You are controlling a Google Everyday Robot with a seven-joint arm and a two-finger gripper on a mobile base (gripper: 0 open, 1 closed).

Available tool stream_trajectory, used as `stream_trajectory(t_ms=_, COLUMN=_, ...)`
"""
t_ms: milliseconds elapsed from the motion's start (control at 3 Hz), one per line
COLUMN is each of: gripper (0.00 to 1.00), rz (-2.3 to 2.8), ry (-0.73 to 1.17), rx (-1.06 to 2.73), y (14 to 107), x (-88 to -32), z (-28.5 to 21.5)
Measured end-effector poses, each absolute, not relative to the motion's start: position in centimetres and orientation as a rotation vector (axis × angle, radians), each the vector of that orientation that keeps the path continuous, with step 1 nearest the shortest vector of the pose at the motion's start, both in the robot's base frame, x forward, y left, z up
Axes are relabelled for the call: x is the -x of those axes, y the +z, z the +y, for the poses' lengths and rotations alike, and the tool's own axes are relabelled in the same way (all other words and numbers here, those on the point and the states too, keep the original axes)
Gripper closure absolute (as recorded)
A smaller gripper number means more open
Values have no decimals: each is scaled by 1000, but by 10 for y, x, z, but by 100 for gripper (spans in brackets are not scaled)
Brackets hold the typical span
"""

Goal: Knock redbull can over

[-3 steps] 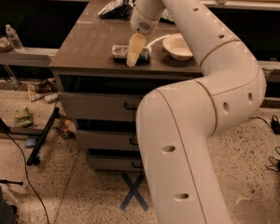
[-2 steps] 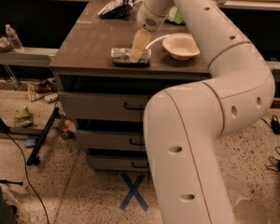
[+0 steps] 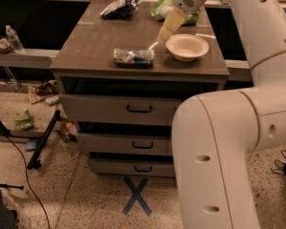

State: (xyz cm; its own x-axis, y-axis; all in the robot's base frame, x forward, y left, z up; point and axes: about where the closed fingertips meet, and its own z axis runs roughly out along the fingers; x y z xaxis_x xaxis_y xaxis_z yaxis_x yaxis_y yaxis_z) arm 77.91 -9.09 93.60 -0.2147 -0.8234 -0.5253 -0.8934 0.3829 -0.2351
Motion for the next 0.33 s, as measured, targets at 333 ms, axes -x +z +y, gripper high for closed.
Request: stream_trajectory(t_ms=333, gripper=0, rz=2072, ry=151, rx=1441, y=941, x=-779, z=-99)
